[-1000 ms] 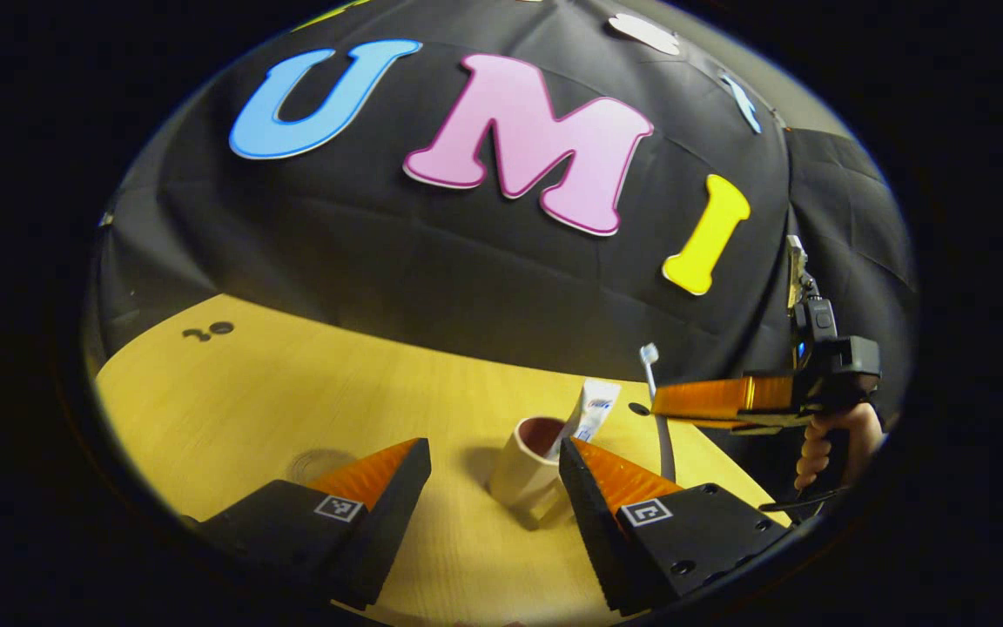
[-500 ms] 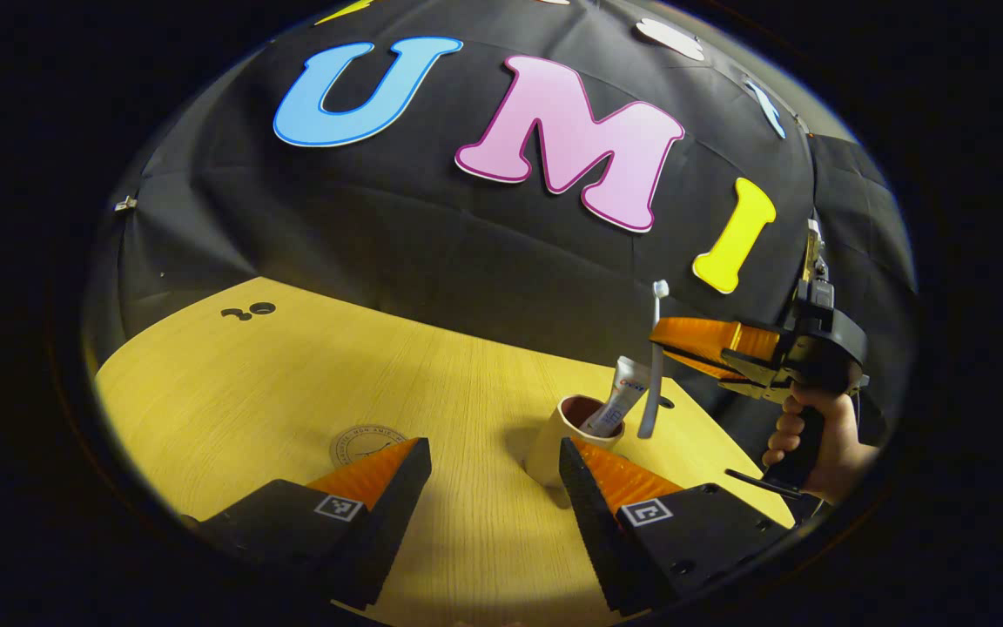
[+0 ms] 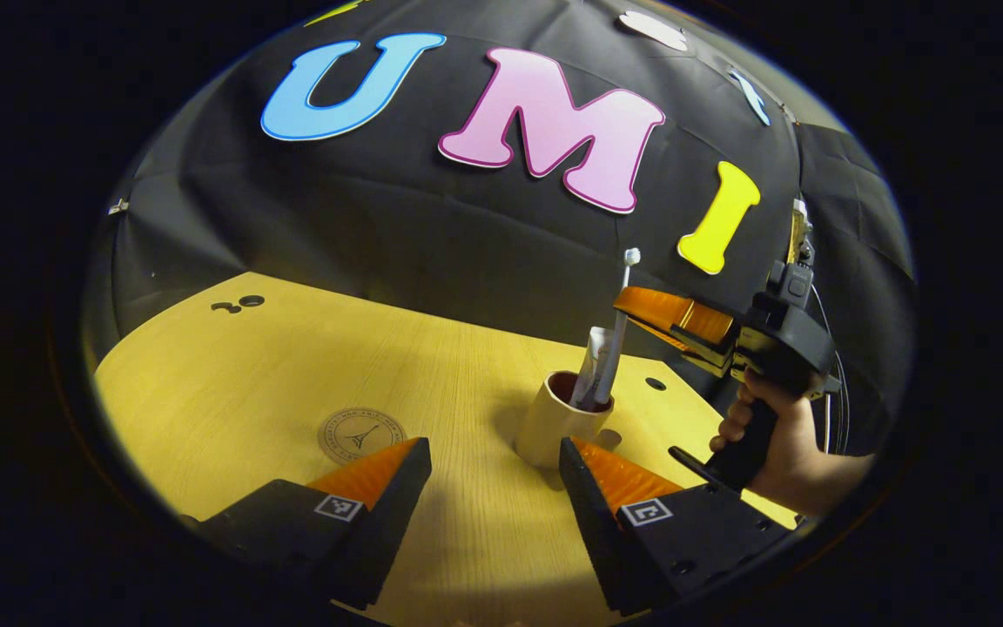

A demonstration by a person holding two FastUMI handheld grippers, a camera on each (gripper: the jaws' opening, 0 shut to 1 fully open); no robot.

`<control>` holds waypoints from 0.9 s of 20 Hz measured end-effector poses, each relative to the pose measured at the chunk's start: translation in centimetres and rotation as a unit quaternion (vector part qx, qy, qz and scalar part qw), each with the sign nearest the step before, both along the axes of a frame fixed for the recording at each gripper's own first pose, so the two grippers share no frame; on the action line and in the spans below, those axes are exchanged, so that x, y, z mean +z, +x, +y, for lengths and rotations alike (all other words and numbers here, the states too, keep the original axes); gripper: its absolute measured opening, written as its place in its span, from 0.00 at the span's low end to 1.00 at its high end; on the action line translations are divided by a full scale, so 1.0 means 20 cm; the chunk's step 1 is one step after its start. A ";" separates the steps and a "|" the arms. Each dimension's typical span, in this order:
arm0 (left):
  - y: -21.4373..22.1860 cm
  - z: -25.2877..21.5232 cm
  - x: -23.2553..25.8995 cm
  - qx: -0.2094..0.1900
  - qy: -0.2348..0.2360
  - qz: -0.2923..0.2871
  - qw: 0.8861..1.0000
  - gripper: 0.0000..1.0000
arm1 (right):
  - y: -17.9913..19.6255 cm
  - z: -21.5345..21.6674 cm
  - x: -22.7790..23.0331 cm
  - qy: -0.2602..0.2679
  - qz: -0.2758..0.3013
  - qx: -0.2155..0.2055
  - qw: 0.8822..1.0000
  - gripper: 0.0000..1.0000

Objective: Put the toothbrush and toothpaste on the desktop into the cup, then pick up the cup and place it on the coaster on the desktop.

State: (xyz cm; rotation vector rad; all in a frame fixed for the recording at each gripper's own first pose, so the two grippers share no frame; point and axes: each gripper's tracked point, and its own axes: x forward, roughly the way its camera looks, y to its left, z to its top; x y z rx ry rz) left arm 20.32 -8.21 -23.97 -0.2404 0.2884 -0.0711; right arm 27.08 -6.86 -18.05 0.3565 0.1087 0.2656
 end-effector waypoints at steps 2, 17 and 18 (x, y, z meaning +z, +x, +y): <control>0.00 0.01 -0.01 0.002 -0.001 0.000 1.000 0.92 | -0.01 0.01 -0.02 -0.013 -0.016 -0.003 1.000 0.05; -0.07 0.02 -0.06 0.005 0.005 0.010 1.000 0.92 | -0.26 0.00 -0.23 -0.045 0.075 0.008 0.996 0.87; -0.08 0.02 -0.06 0.007 0.006 0.013 1.000 0.92 | -0.28 0.00 -0.24 -0.046 0.090 0.009 0.995 0.87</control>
